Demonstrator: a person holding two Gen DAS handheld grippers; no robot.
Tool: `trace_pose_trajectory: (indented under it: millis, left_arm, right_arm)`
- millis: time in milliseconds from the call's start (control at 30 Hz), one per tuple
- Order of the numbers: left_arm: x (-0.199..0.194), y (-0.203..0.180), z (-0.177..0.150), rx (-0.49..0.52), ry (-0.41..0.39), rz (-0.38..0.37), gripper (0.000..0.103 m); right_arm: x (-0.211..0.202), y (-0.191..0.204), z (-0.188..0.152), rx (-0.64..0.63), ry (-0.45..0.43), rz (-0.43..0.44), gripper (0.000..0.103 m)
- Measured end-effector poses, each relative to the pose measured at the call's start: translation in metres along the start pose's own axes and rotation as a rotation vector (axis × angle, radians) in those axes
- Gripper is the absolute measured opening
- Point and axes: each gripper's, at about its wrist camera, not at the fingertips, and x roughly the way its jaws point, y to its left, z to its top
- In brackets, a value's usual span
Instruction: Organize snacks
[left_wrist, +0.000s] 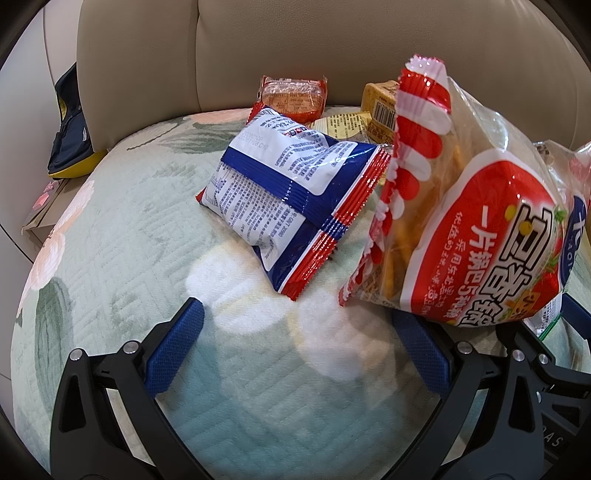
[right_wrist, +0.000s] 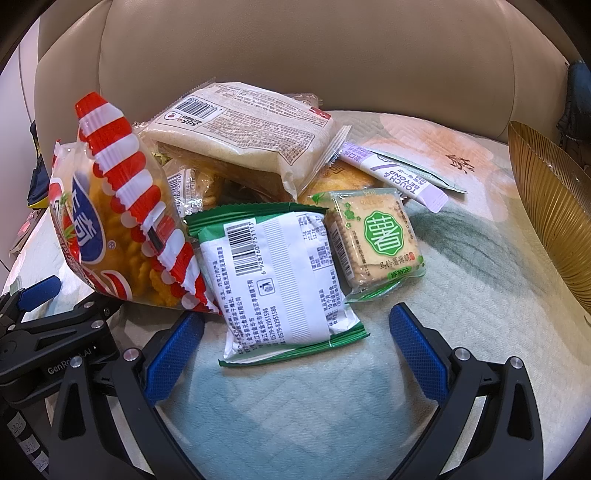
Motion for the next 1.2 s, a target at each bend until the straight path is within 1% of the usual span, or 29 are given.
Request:
trace_pose_trajectory:
  millis: [933,1000,1200]
  left_arm:
    - [0.0012,-0.0010,-0.0004,0.000,0.001,0.000,0.100]
    - [0.0011,-0.0010,-0.0005,0.000,0.001,0.000,0.100]
    - [0.0011,-0.0009,-0.0001,-0.001,0.002,-0.002,0.100]
  right_arm:
    - [-0.0005,0.0012,0.0023,-0.001,-0.002,0.001,0.098]
    - [-0.0001,0.0003,0.0003,0.000,-0.014,0.003,0.098]
    - [-0.0026,-0.0012,-0.0026,0.000,-0.007,0.003,0.098]
